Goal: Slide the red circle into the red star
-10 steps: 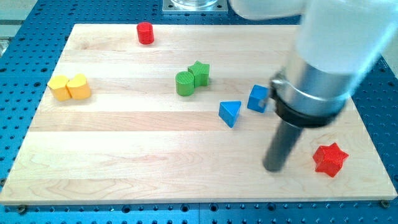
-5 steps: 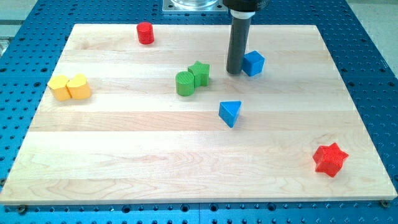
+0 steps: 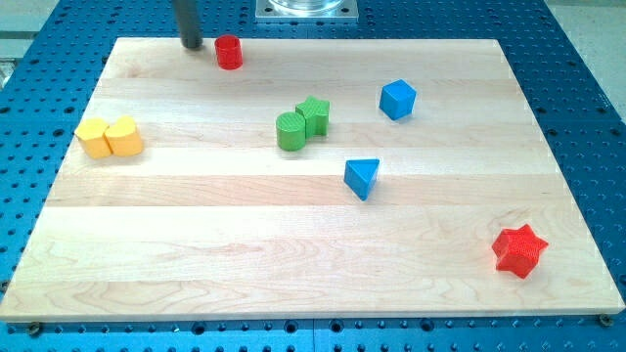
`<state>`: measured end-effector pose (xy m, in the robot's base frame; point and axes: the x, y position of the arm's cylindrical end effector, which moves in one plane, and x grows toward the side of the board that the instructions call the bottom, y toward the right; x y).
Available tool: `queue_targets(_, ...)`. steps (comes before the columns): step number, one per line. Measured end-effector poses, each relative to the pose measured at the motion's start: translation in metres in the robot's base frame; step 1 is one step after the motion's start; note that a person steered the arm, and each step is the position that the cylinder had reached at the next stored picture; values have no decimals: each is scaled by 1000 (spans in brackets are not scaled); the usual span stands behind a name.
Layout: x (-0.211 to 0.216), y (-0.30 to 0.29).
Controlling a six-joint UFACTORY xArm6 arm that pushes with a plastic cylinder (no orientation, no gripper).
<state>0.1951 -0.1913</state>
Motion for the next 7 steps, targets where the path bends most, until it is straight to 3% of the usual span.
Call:
queue_targets(2,3,81)
queue_targets(4,38,78)
queue_targets(7,140,31)
